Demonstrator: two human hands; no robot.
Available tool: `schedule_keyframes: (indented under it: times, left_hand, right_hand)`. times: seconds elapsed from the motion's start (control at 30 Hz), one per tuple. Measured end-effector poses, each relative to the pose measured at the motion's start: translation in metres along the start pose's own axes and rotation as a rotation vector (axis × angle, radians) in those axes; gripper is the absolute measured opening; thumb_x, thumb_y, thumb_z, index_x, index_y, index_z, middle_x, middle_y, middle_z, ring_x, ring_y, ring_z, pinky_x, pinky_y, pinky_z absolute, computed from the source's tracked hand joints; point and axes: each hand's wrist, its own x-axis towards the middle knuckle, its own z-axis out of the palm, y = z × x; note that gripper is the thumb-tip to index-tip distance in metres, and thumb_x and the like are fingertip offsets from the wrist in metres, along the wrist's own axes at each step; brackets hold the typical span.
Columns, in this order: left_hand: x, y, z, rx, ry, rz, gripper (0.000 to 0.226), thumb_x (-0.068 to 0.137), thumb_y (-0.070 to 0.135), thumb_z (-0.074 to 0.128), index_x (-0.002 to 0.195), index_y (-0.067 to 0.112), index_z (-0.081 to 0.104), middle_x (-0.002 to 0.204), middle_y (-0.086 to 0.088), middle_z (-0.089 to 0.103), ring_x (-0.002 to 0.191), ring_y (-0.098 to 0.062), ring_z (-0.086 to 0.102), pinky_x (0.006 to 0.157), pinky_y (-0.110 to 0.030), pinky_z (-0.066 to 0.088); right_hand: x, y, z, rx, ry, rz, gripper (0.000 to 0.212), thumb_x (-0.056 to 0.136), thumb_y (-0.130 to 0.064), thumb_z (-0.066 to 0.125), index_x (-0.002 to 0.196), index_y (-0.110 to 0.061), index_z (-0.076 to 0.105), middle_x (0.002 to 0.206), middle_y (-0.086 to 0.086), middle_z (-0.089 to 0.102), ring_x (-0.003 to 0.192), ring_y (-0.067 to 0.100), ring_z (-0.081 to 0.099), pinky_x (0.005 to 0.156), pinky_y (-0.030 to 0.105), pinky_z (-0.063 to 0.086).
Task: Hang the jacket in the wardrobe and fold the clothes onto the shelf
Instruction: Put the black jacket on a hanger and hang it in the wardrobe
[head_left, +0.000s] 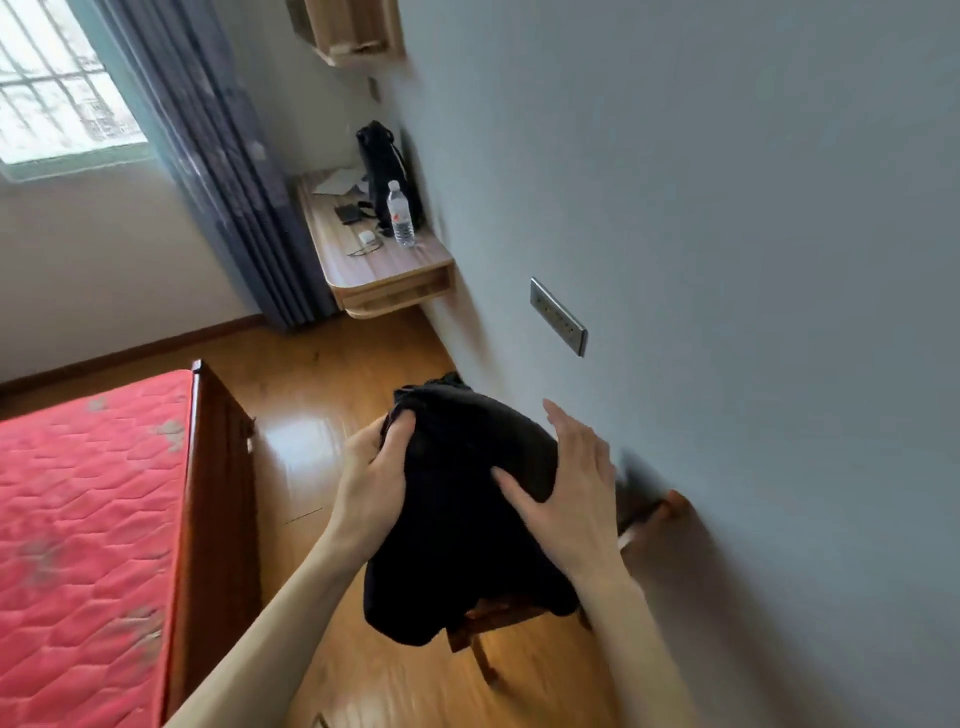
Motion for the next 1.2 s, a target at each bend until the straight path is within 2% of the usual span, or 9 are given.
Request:
schedule_keyframes:
  times: [0.1,0.17,0.33,0.47,0.63,0.8,0.9,1.07,1.2]
  left_hand:
    - [-0.006,0.014,-0.029,-0.121,0.146,0.003,0.042,0.111,0.028,0.045,0.085,0.003,0.069,0.075,-0.001,0.068,0.073,-0.015,0.065,0.064,-0.029,0.052]
    - [-0.013,0.018,-0.05,-0.178,0.238,0.027,0.044,0.111,0.028,0.045,0.086,-0.002,0.065,0.073,0.001,0.064,0.071,-0.012,0.061,0.064,-0.027,0.05]
    - [-0.042,0.009,-0.102,-0.261,0.339,0.041,0.046,0.111,0.033,0.044,0.088,0.001,0.067,0.08,-0.005,0.065,0.077,-0.02,0.062,0.071,-0.039,0.052]
    - [-0.07,-0.013,-0.145,-0.28,0.431,-0.006,0.043,0.111,0.03,0.045,0.083,0.013,0.073,0.081,0.001,0.075,0.081,-0.016,0.071,0.072,-0.03,0.057]
    - [-0.099,-0.052,-0.202,-0.218,0.525,-0.068,0.041,0.111,0.029,0.046,0.09,0.01,0.075,0.089,-0.004,0.079,0.088,-0.02,0.075,0.079,-0.031,0.059]
    - [-0.129,-0.096,-0.242,-0.148,0.594,-0.157,0.034,0.111,0.029,0.047,0.099,0.015,0.075,0.098,-0.001,0.079,0.1,-0.018,0.074,0.094,-0.042,0.057]
    - [-0.149,-0.108,-0.26,-0.138,0.531,-0.257,0.027,0.11,0.032,0.048,0.11,0.019,0.072,0.104,0.009,0.077,0.103,-0.002,0.07,0.102,-0.032,0.053]
    - [-0.184,-0.121,-0.309,0.091,0.388,-0.408,0.045,0.103,0.052,0.05,0.088,0.012,0.067,0.071,0.007,0.067,0.061,-0.007,0.067,0.069,-0.042,0.061]
    - [-0.203,-0.106,-0.344,0.411,0.677,-0.117,0.043,0.093,0.056,0.049,0.066,0.022,0.051,0.055,0.006,0.054,0.051,-0.012,0.053,0.058,-0.042,0.048]
  right_hand:
    - [-0.02,-0.037,0.032,0.109,0.314,0.185,0.088,0.084,-0.052,0.08,0.153,-0.024,0.034,0.163,-0.001,0.025,0.152,0.019,0.023,0.126,0.037,0.018]
    - [-0.032,-0.061,0.046,0.309,0.331,0.421,0.097,0.081,-0.063,0.077,0.157,-0.033,0.024,0.167,-0.006,0.018,0.156,0.02,0.02,0.127,0.042,0.017]
    - [-0.042,-0.117,0.073,1.172,-0.395,0.962,0.084,0.081,-0.073,0.073,0.149,-0.027,0.052,0.142,0.002,0.064,0.128,0.024,0.062,0.108,0.044,0.049]
    - [-0.042,-0.175,0.098,1.27,-0.646,0.856,0.048,0.098,-0.054,0.062,0.126,-0.017,0.076,0.125,0.012,0.075,0.119,0.031,0.07,0.109,0.046,0.051]
    - [-0.041,-0.227,0.145,1.068,-0.425,0.607,0.021,0.106,-0.019,0.058,0.12,-0.014,0.074,0.115,0.008,0.078,0.106,0.026,0.075,0.086,0.036,0.06]
    - [-0.062,-0.299,0.176,0.991,-0.536,0.353,0.026,0.11,-0.022,0.051,0.118,-0.012,0.074,0.111,0.01,0.079,0.107,0.028,0.075,0.093,0.039,0.059]
    - [-0.073,-0.336,0.184,0.999,-0.636,0.238,0.027,0.111,-0.02,0.048,0.117,-0.014,0.073,0.108,0.008,0.079,0.1,0.023,0.076,0.085,0.035,0.061]
    - [-0.08,-0.382,0.193,0.955,-0.752,0.095,0.023,0.109,-0.021,0.052,0.118,-0.015,0.072,0.099,0.003,0.08,0.09,0.019,0.076,0.075,0.03,0.062]
    - [-0.091,-0.402,0.2,0.967,-0.882,0.011,0.022,0.107,-0.02,0.054,0.12,-0.013,0.071,0.1,0.003,0.079,0.089,0.015,0.075,0.072,0.027,0.061]
